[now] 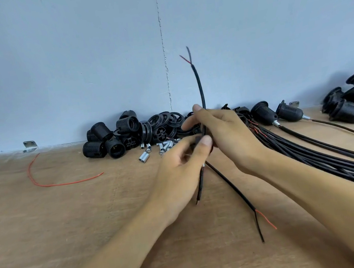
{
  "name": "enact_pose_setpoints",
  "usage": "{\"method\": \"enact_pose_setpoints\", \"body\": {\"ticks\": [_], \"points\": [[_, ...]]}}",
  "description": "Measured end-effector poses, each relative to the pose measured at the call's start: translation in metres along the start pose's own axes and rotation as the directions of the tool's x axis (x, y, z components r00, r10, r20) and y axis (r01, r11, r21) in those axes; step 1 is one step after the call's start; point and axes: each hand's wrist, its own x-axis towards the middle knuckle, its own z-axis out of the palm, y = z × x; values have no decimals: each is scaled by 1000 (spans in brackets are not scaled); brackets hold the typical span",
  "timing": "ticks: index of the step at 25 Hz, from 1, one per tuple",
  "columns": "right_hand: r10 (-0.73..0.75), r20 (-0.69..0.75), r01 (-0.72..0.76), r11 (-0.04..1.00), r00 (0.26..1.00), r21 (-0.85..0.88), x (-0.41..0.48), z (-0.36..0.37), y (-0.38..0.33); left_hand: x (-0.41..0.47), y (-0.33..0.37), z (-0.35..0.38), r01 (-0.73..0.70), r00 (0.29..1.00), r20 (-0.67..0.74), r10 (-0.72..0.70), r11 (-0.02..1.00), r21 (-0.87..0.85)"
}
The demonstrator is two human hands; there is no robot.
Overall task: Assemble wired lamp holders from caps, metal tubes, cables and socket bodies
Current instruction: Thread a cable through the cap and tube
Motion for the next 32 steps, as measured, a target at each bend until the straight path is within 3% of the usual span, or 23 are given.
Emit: {"method": "enact_pose_setpoints", "body": {"ticks": [4,9,15,20,24,29,32], "points": [[16,16,-15,997,1000,-80,3,-4,-3,8,8,-3,99,994,77,-83,964,-245],[174,167,-182,983,970,31,3,-3,-11,8,12,0,129,991,87,-100,870,-475],[407,126,-388,910,905,-147,-9,9,-8,10,1,-10,-19,985,-170,-12,983,-181],[197,-76,-211,880,977,-426,-2,2,-1,15,-2,-13,2,951,-294,-97,952,-308],[-36,-131,-59,755,991,-653,0,-10,14,18,-7,-16,14,922,-343,-181,900,-436],[-120,-150,-80,456,981,-887,13,-33,28,20,-9,-26,-5,856,-438,-276,842,-540],[-153,-207,-156,288,966,-945,18,-55,34,17,-10,-24,-13,866,-439,-239,867,-499]]}}
